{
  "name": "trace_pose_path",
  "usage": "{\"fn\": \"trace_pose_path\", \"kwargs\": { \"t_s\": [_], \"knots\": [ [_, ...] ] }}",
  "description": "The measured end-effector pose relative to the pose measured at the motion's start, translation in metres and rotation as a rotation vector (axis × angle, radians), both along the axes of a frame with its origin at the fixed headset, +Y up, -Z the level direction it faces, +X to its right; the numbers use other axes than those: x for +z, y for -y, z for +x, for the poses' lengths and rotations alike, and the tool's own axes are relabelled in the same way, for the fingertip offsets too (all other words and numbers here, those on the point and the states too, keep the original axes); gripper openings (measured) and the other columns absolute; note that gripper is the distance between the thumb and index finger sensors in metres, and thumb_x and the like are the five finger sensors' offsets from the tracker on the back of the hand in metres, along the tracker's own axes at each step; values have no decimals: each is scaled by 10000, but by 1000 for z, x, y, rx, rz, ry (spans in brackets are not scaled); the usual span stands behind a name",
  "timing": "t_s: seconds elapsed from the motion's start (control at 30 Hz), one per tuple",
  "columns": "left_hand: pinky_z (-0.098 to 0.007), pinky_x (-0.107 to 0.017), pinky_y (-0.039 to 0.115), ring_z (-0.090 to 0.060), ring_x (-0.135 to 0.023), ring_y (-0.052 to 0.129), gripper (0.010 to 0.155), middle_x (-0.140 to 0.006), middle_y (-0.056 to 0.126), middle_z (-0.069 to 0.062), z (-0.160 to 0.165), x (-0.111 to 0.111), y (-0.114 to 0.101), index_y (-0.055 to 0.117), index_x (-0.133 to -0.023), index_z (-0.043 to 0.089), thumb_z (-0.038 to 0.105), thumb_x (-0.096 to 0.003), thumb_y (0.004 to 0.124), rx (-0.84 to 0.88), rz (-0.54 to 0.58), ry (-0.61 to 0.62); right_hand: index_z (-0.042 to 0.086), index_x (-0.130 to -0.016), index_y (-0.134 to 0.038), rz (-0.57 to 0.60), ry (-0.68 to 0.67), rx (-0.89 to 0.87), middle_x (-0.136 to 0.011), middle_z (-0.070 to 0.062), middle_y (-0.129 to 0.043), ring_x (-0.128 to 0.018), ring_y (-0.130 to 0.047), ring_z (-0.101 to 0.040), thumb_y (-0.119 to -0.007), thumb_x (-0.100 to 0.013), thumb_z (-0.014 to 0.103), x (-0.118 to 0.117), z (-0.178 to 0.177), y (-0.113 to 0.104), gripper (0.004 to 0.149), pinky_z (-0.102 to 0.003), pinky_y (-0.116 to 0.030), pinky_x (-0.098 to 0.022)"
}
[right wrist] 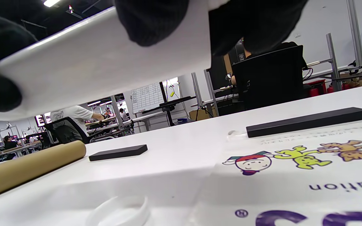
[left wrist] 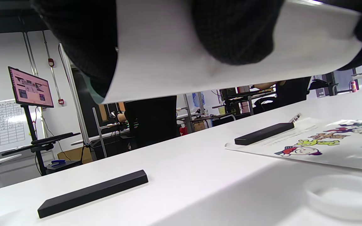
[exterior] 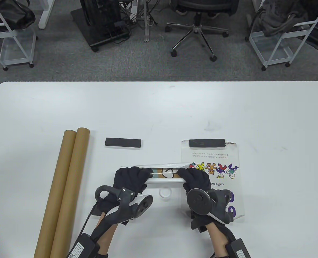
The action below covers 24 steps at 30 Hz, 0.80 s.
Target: Roll up posters and store in mailing tubes
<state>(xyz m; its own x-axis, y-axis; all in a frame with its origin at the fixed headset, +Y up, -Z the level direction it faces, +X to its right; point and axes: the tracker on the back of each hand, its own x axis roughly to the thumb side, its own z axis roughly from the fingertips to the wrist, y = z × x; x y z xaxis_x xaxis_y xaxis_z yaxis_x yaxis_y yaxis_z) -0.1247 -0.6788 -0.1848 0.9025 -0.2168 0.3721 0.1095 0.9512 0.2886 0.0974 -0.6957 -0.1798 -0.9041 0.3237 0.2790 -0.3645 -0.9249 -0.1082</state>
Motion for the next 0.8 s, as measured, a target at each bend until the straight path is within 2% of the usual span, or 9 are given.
{"fn": "trace_pose_path", "kwargs": {
  "t_s": [0.07,0.13,0.17,0.27,0.43,0.5,0.57,0.7,0.8],
  "knots": [
    [-484,-737,795,-175,-753,939,488,-928,830,57,-1,-1,1,726,-959,348,408,-475,758,9,-7,-5,178,-1004,-642,-5,3,3,-986,-129,-708,-872,-728,-453,-688,-500,176,-1,1,1,506,-662,-625,-673],
    [-514,-750,762,-214,-811,904,481,-987,783,18,-1,-1,1,743,-953,367,414,-475,749,-35,-6,-27,224,-988,-661,-14,20,34,-1051,-229,-600,-872,-680,-497,-698,-496,216,-1,0,0,494,-695,-595,-666],
    [-518,-754,754,-218,-825,891,481,-1004,764,5,-1,-1,1,750,-951,379,426,-471,743,-49,-2,-29,241,-985,-664,-25,23,55,-1032,-220,-599,-843,-683,-478,-699,-494,233,-1,1,0,493,-696,-593,-667],
    [-510,-751,765,-202,-801,911,489,-959,804,48,-3,-2,-1,777,-953,368,420,-468,747,-24,-11,-34,213,-990,-673,-31,2,33,-926,-140,-699,-766,-759,-416,-705,-488,237,-1,0,0,504,-678,-641,-655],
    [-442,-737,828,-148,-791,1000,575,-915,895,107,-7,-3,0,689,-1026,364,447,-459,728,-73,7,-32,190,-1010,-648,-37,9,7,-891,-91,-800,-748,-845,-380,-706,-482,274,-2,3,2,537,-648,-694,-651],
    [-451,-735,820,-158,-797,996,538,-916,896,101,-8,-4,0,702,-998,360,435,-465,713,-50,-7,-33,219,-994,-673,-40,9,9,-894,-79,-821,-753,-861,-375,-697,-485,282,-2,4,2,513,-640,-703,-650],
    [-465,-743,799,-167,-794,977,531,-919,877,101,-6,-3,2,689,-1006,356,417,-479,672,-57,-17,-27,219,-997,-663,-63,-1,-8,-903,-106,-799,-751,-841,-393,-657,-502,265,-2,4,2,497,-658,-685,-648],
    [-514,-757,751,-209,-776,931,528,-930,837,62,-5,-4,1,655,-1027,338,392,-503,611,-39,-47,-23,133,-1043,-577,-107,-44,-62,-919,-192,-701,-706,-759,-431,-594,-542,239,-2,3,1,512,-712,-621,-645],
    [-504,-753,759,-185,-721,932,550,-883,851,76,-7,-3,-1,675,-1010,350,482,-476,663,-14,-38,-18,127,-1060,-544,-94,-71,-49,-931,-191,-670,-711,-729,-431,-590,-564,326,0,3,-1,536,-717,-605,-654]
  ]
}}
